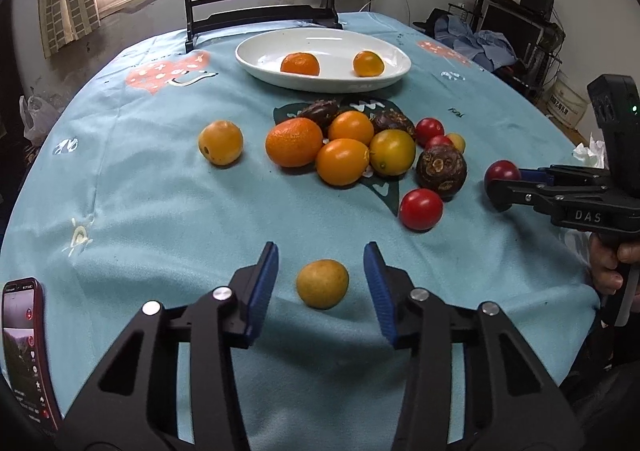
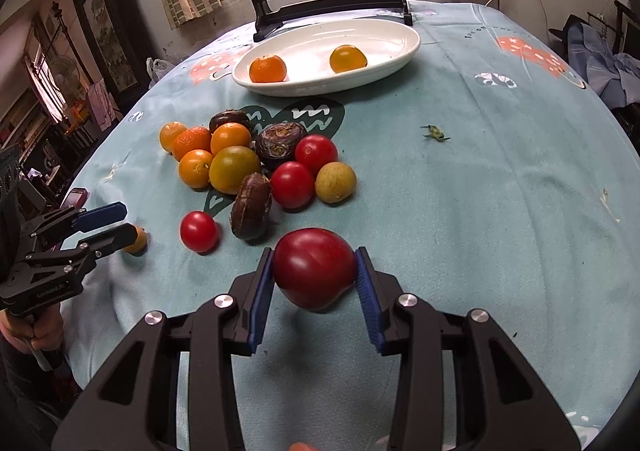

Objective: Organize fruits
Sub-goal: 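Grasp the small yellow citrus with the left tool while the right tool grasps a red tomato, then place the citrus on the plate with the left tool while the right tool places the red tomato, then grasp a cherry tomato with the left tool while the right tool grasps a passion fruit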

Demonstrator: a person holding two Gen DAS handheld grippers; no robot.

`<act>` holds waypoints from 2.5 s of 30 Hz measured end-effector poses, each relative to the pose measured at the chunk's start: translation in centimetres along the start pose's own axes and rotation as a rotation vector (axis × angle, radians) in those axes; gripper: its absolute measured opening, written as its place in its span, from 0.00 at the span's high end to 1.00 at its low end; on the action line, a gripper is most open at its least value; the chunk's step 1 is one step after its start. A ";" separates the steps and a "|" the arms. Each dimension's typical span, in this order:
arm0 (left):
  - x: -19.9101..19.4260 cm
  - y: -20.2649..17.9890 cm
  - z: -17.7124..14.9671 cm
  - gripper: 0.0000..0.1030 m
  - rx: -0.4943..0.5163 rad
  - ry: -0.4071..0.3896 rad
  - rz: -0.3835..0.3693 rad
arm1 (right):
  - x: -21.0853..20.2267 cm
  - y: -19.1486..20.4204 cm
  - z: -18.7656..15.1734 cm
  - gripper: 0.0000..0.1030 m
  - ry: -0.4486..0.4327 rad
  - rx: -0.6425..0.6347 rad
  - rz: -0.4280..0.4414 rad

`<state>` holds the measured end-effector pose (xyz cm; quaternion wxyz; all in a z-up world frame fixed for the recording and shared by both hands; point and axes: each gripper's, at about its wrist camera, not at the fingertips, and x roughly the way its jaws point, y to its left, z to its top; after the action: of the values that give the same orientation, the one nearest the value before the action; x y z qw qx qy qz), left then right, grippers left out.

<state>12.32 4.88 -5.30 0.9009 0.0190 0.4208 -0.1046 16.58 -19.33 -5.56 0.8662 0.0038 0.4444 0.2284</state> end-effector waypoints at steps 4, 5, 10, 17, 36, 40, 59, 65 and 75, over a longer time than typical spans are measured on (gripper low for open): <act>1.0 0.0 -0.6 0.56 0.008 0.053 0.010 | -0.2 0.0 -0.1 0.61 -0.006 -0.001 0.007; 1.2 -0.1 -0.6 0.58 0.011 0.056 0.016 | -0.2 -0.1 -0.1 0.61 -0.008 0.001 0.007; 1.3 -0.2 -0.6 0.62 0.026 0.056 0.024 | -0.4 -0.4 -0.1 0.61 -0.009 0.011 0.004; 1.2 -0.3 -0.7 0.72 0.036 0.052 0.021 | -0.4 -0.5 0.0 0.61 -0.011 0.015 0.007; 5.3 2.5 16.5 0.72 -0.081 -0.089 -0.058 | 4.2 0.0 13.8 0.61 -0.150 -0.050 0.031; 9.9 4.0 21.3 0.72 -0.105 -0.044 -0.018 | 7.9 0.8 16.2 0.61 -0.105 -0.091 0.027; 9.6 4.8 21.2 0.06 -0.108 -0.048 0.135 | 5.0 2.5 15.8 0.35 -0.133 -0.144 0.039; 4.6 3.7 15.6 0.04 -0.150 -0.068 0.094 | 1.0 2.6 10.0 0.35 -0.164 -0.101 0.039; 2.0 0.7 4.1 0.04 -0.138 -0.022 0.032 | 0.0 1.8 1.8 0.35 -0.093 0.018 0.043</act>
<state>16.85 4.69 -4.21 0.9062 -0.0374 0.4167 -0.0611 17.27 -17.40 -4.10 0.8807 0.0315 0.4056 0.2426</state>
